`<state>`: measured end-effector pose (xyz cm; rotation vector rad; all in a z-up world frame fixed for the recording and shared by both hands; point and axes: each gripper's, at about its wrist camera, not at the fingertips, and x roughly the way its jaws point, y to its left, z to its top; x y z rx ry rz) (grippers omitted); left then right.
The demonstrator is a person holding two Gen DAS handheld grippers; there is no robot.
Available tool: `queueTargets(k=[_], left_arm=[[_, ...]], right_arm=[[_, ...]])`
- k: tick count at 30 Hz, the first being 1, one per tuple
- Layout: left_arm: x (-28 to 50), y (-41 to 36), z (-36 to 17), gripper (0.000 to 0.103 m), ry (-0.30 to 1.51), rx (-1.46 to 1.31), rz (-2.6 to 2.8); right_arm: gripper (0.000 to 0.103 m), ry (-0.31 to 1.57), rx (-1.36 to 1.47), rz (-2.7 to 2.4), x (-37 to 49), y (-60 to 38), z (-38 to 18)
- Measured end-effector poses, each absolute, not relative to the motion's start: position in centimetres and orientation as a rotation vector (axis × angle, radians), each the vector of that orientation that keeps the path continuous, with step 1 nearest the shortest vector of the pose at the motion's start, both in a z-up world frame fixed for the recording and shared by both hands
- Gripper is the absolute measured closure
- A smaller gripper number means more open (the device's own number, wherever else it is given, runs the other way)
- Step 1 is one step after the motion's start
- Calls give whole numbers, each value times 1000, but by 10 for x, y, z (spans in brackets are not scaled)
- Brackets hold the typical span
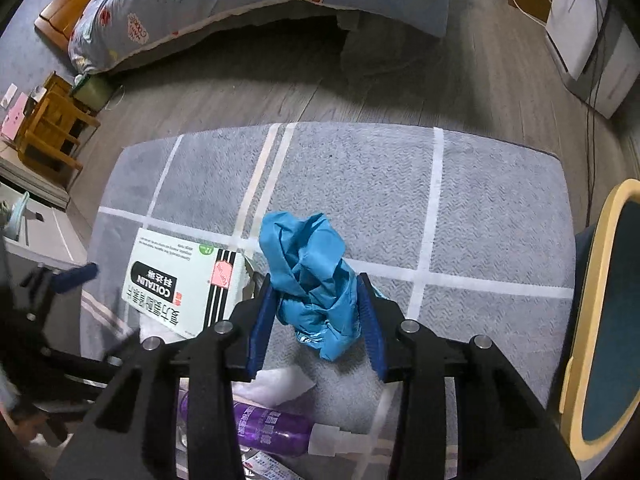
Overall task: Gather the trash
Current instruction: 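Grasp the white tissue with the left gripper while the right holds the blue cloth, then lift the tissue and blue cloth and carry both over the bin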
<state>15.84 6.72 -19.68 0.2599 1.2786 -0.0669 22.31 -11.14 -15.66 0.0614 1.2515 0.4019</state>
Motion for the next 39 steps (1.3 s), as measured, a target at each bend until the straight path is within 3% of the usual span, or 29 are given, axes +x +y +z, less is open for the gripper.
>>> queueTargets(k=[4,9,19,28,30,31,39], left_arm=[[160,55,-198,8,1268,308,-85],[161,55,-171,8,1195,192,-132],[161,46,-168,11,1209,36,-248],[155,19,-176,50,1277,-21,-399],[152,15,-175,73,1272,4,-413],[151,13,-173,79,1268,24,-409],[145,4,-132,82,1141,90,-387]], right_arm=[[64,1236,98,405,224,-126,-146],[64,1233,163,379,231,-141,-143],[64,1225,195,382,233,-149,-140],[64,1214,200,374,231,-151,-134],[64,1206,205,374,229,-151,-129],[64,1200,203,375,228,-151,-126],[64,1157,237,359,206,-168,-98]])
